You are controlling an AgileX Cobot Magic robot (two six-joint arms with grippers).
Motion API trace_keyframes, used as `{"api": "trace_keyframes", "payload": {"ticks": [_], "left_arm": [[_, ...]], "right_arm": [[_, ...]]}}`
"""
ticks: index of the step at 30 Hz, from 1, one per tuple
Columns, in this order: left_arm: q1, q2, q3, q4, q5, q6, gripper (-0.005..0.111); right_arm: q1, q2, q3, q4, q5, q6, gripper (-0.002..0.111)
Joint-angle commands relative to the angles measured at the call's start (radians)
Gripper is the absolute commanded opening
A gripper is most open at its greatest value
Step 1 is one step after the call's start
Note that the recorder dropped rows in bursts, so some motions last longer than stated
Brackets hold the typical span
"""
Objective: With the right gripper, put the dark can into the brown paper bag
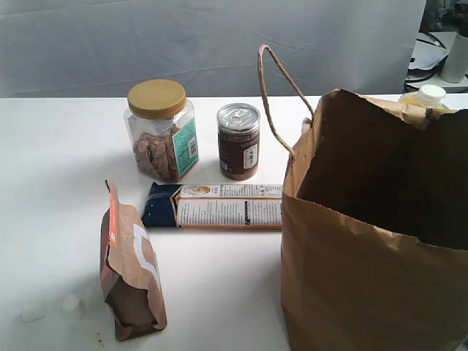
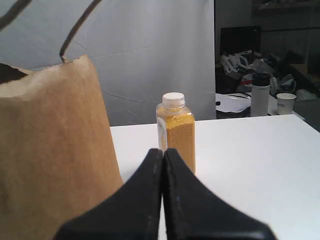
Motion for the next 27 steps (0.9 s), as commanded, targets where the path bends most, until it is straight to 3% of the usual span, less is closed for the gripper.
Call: {"api": "trace_keyframes", "payload": {"ticks": [1,6,14,16,20,22,27], "left_arm": [[-0.006,-0.003,0.004,0.003,-0.007,-0.004,0.000],[-0.006,-0.003,0.004,0.003,-0.007,-0.004,0.000],[-0.006,-0.003,0.004,0.003,-0.007,-0.004,0.000],[-0.006,-0.003,0.004,0.003,-0.007,-0.004,0.000],[-0.006,-0.003,0.004,0.003,-0.007,-0.004,0.000],[-0.006,-0.003,0.004,0.003,-0.007,-0.004,0.000],[-0.006,-0.003,0.004,0.003,-0.007,-0.004,0.000]], "right_arm": [[-0.005,-0.004,0.004,0.007,-0.016,-0.003,0.000],[-0.005,-0.004,0.004,0.014,-0.031,0.008,0.000],[-0.005,-0.004,-0.071,0.148,-0.213,0.012,0.000],[-0.005,0.021,-0.202,0.160,-0.200,0.012,0.000],[-0.001,0.396,-0.497,0.158,-0.019,-0.021,0.000],[0.048,0.589,-0.693,0.141,0.095,-0.087,0.000],[0.273,1.087,-1.212,-0.075,0.320,-0.011,0.000]]}}
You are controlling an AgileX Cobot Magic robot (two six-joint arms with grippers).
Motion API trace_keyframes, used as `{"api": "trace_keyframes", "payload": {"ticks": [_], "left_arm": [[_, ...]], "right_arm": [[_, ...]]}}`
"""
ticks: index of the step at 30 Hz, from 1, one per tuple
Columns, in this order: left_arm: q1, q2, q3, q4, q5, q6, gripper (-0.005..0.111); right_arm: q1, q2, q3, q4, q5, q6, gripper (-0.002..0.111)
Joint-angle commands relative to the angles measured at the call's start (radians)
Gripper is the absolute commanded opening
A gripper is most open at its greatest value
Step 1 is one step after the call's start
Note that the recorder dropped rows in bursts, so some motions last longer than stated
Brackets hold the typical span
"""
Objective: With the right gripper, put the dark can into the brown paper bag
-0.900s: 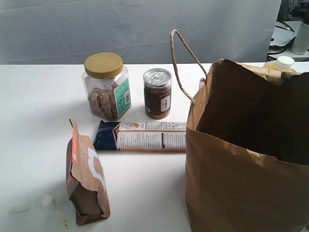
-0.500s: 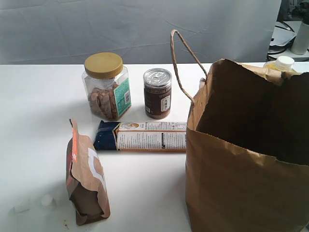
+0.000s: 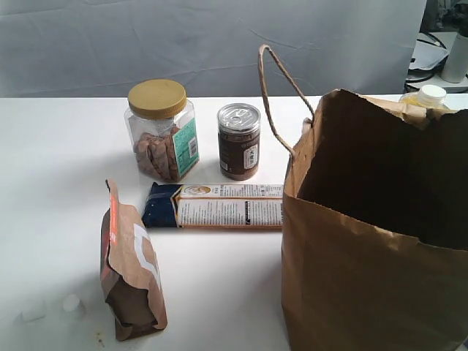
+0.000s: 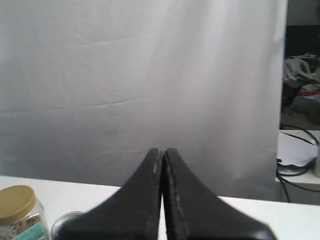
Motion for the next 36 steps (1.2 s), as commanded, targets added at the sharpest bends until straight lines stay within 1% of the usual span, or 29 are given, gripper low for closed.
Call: {"api": "trace_keyframes", "payload": {"ticks": [1,3,6,11,17,19,21,24,27,31,33,36], "left_arm": [[-0.006,-0.003,0.004,0.003,-0.007,-0.004,0.000],[-0.006,-0.003,0.004,0.003,-0.007,-0.004,0.000],[-0.006,-0.003,0.004,0.003,-0.007,-0.004,0.000],[-0.006,-0.003,0.004,0.003,-0.007,-0.004,0.000],[-0.006,-0.003,0.004,0.003,-0.007,-0.004,0.000],[-0.006,-0.003,0.004,0.003,-0.007,-0.004,0.000],[-0.006,-0.003,0.004,0.003,-0.007,-0.004,0.000],[-0.006,-0.003,0.004,0.003,-0.007,-0.004,0.000],[-0.006,-0.003,0.004,0.003,-0.007,-0.004,0.000],[-0.006,-0.003,0.004,0.003,-0.007,-0.004,0.000],[-0.006,-0.003,0.004,0.003,-0.007,-0.004,0.000],[-0.006,-0.003,0.004,0.003,-0.007,-0.004,0.000]], "right_arm": [[0.125,0.333,-0.332,-0.156,0.182,0.082,0.000],[0.164,0.502,-0.509,-0.175,0.298,0.104,0.000],[0.189,0.659,-0.696,-0.157,0.422,0.116,0.000],[0.191,0.925,-1.012,-0.057,0.663,0.115,0.000],[0.191,1.170,-1.359,0.066,0.891,0.115,0.000],[0.191,1.242,-1.449,0.094,0.891,0.119,0.001],[0.204,1.297,-1.520,0.107,0.891,0.119,0.007],[0.222,1.352,-1.577,0.154,0.891,0.123,0.020],[0.236,1.380,-1.589,0.139,0.891,0.128,0.037],[0.250,1.413,-1.589,0.096,0.891,0.194,0.060],[0.260,1.430,-1.589,0.096,0.891,0.201,0.066],[0.272,1.450,-1.589,0.097,0.891,0.221,0.067]]}}
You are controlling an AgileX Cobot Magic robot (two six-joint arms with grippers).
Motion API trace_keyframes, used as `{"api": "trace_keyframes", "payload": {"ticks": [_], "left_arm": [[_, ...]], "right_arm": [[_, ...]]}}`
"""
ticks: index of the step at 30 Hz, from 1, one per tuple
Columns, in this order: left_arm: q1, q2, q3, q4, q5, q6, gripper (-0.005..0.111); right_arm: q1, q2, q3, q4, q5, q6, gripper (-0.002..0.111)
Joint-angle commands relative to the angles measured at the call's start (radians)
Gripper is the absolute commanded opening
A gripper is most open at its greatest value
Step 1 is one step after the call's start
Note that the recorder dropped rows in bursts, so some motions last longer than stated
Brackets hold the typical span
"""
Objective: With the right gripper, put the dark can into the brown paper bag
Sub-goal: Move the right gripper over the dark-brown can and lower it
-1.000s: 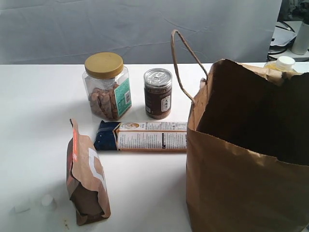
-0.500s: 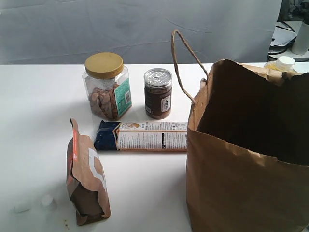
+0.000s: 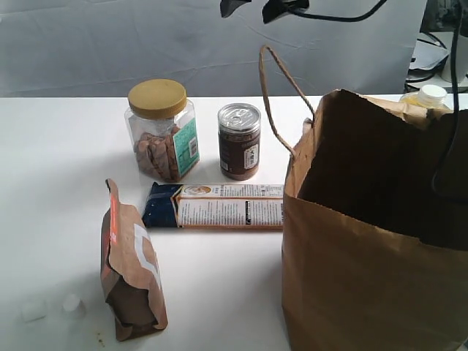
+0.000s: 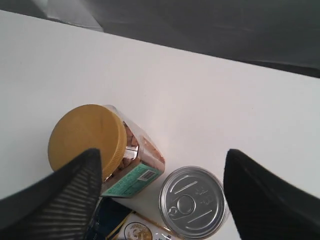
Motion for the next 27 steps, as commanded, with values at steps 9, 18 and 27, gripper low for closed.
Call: {"api": "trace_keyframes", "payload": {"ticks": [9,18,27], "left_arm": [[-0.006,-0.003,0.004,0.003,-0.007,-0.004,0.000],[-0.006,-0.003,0.004,0.003,-0.007,-0.004,0.000],[-0.006,-0.003,0.004,0.003,-0.007,-0.004,0.000]], "right_arm": [[0.087,0.041,0.032,-0.161,0.001,0.053,0.066],[0.126,0.037,0.164,-0.238,0.001,0.053,0.066],[0.130,0.037,0.234,-0.304,0.001,-0.008,0.079]]}}
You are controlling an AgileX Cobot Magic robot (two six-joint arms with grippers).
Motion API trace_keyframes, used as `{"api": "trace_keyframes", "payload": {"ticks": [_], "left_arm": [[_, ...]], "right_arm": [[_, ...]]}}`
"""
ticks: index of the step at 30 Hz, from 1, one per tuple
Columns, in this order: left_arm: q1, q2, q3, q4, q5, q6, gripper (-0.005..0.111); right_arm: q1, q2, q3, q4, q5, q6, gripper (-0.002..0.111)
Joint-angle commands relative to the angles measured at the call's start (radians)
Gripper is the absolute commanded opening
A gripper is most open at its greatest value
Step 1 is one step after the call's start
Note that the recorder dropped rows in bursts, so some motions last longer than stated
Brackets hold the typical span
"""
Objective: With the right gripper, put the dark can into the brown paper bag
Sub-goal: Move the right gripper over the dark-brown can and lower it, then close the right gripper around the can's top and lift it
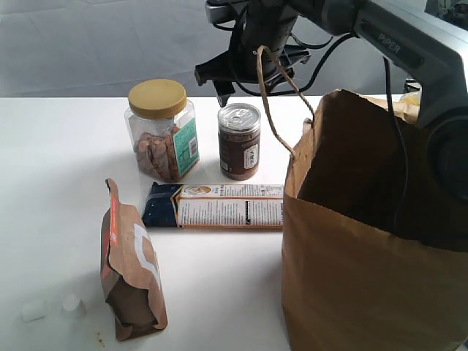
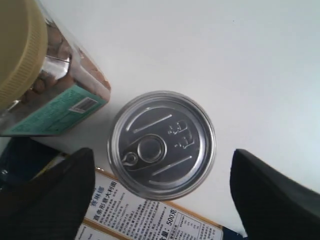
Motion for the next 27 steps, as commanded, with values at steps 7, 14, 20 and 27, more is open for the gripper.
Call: {"api": "trace_keyframes", "payload": {"ticks": [7,14,20,27], "left_arm": [[-0.006,-0.003,0.004,0.003,-0.007,-0.004,0.000],[-0.006,-0.003,0.004,0.003,-0.007,-0.004,0.000],[-0.006,-0.003,0.004,0.003,-0.007,-0.004,0.000],[-0.006,-0.003,0.004,0.003,-0.007,-0.004,0.000]], "right_arm": [[0.002,0.027,0.009,-0.013,-0.001,-0.048,0.090],[0.002,0.066,0.009,-0.036,-0.001,-0.046,0.090],[0.002,0.081,0.009,-0.051,-0.001,-0.046,0.090],[0.002,0.110,0.009,-0.051,-0.001,-0.046,0.090]]}}
